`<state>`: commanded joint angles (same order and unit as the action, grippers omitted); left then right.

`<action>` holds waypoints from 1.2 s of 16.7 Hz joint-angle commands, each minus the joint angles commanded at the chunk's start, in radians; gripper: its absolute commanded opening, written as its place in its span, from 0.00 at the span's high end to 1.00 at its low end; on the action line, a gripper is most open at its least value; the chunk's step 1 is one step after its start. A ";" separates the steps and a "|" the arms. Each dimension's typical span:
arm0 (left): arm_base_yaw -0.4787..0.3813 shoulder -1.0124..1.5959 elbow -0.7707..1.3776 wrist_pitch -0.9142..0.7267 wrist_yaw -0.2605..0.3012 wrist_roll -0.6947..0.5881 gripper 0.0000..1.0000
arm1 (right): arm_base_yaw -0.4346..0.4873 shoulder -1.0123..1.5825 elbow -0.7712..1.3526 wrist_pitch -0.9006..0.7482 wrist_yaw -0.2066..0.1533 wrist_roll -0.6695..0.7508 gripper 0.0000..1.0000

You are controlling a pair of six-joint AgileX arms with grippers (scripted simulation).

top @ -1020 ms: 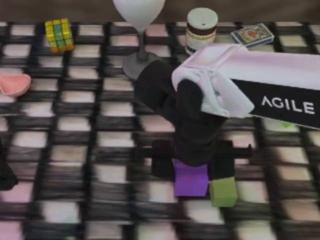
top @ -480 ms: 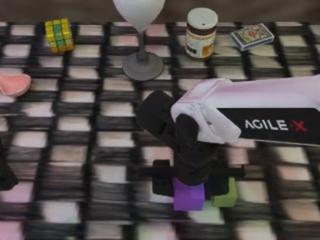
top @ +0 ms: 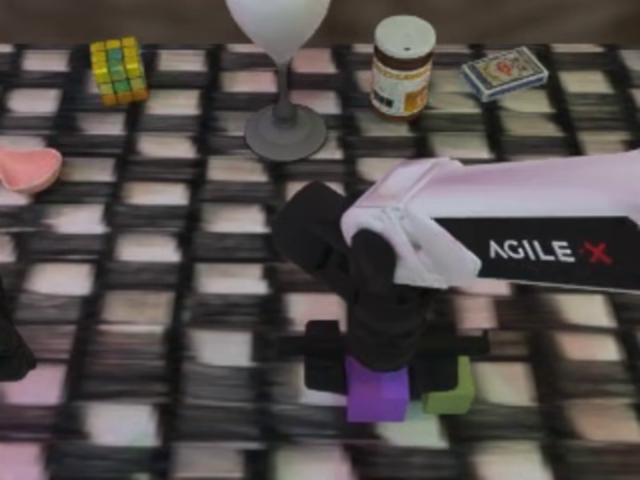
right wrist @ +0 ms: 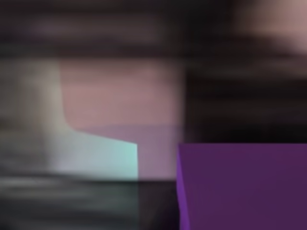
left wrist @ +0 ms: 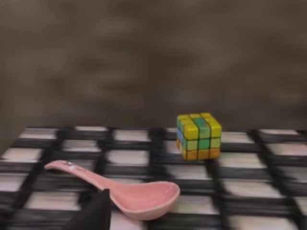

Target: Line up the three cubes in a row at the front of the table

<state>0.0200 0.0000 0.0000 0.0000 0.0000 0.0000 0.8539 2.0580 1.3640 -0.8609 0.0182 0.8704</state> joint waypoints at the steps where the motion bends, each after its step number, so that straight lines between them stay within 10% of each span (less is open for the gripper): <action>1: 0.000 0.000 0.000 0.000 0.000 0.000 0.00 | 0.000 0.000 0.000 0.000 0.000 0.000 0.40; 6: 0.000 0.000 0.000 0.000 0.000 0.000 0.00 | 0.000 0.000 0.000 0.000 0.000 0.000 0.02; 20: 0.000 0.000 0.000 0.000 0.000 0.000 0.00 | 0.005 -0.036 0.072 -0.111 -0.001 0.001 0.00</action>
<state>0.0200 0.0000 0.0000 0.0000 0.0000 0.0000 0.8590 2.0224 1.4363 -0.9719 0.0176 0.8719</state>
